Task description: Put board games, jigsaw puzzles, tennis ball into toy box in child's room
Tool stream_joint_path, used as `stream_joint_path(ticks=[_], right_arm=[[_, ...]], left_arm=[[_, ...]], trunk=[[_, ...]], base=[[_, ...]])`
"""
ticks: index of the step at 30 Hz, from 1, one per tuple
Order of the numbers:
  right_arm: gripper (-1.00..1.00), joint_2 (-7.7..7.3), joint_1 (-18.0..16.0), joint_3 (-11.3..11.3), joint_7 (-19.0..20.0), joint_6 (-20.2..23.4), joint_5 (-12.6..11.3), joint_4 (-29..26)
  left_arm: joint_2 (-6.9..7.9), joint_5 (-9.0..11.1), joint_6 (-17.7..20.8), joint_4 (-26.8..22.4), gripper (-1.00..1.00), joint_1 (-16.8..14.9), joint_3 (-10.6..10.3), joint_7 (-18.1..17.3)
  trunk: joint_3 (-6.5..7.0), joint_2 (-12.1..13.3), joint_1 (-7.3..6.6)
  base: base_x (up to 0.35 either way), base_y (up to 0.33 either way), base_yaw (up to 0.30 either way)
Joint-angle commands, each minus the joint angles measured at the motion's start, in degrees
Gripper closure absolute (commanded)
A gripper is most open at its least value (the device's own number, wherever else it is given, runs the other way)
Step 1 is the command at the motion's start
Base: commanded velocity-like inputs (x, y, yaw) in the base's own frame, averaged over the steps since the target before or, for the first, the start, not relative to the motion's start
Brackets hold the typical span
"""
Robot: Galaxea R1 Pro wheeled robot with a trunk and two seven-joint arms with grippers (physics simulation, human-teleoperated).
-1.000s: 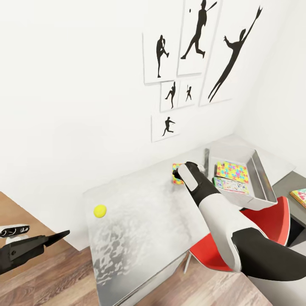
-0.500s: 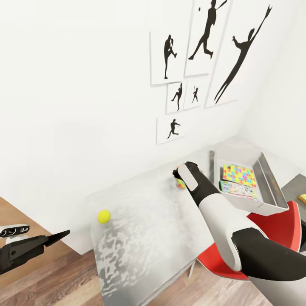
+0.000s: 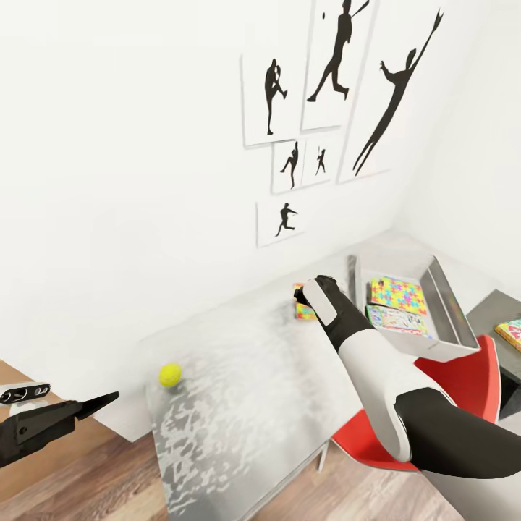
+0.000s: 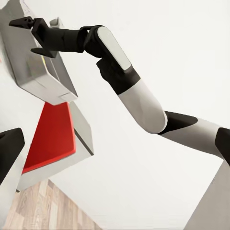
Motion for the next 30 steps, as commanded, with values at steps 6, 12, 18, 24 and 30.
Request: stream_joint_path(ticks=[6, 12, 18, 24, 30], right_arm=[[-1.0, -0.03, -0.1, 0.3, -0.5, 0.1, -0.4, 0.0], [-1.0, -0.02, 0.0, 0.3, -0.5, 0.0, -0.2, 0.0], [-1.0, -0.02, 0.0, 0.3, -0.5, 0.0, 0.7, 0.0], [-1.0, 0.01, -0.1, 0.3, -0.5, 0.0, 0.8, 0.0], [-1.0, 0.04, -0.1, 0.3, -0.5, -0.1, 0.8, 0.0]], left_arm=[[0.02, 0.0, 0.6, 0.0, -1.0, 0.0, 0.0, -0.2], [0.02, -0.1, 0.6, 0.0, -1.0, 0.0, 0.0, -0.2], [0.02, -0.1, 0.6, 0.0, -1.0, 0.0, 0.0, -0.2], [0.02, -0.1, 0.6, 0.0, -1.0, 0.0, 0.0, -0.2], [0.02, -0.1, 0.6, 0.0, -1.0, 0.0, 0.0, -0.2]], trunk=[[-0.11, -0.1, 0.03], [-0.11, -0.1, 0.03], [-0.11, -0.1, 0.03], [-0.11, -0.1, 0.03], [-0.11, -0.1, 0.03]], base=[[0.001, 0.001, -0.114], [0.0, 0.0, -0.026], [0.0, 0.0, -0.004], [0.0, 0.0, 0.0], [0.0, 0.0, 0.0]])
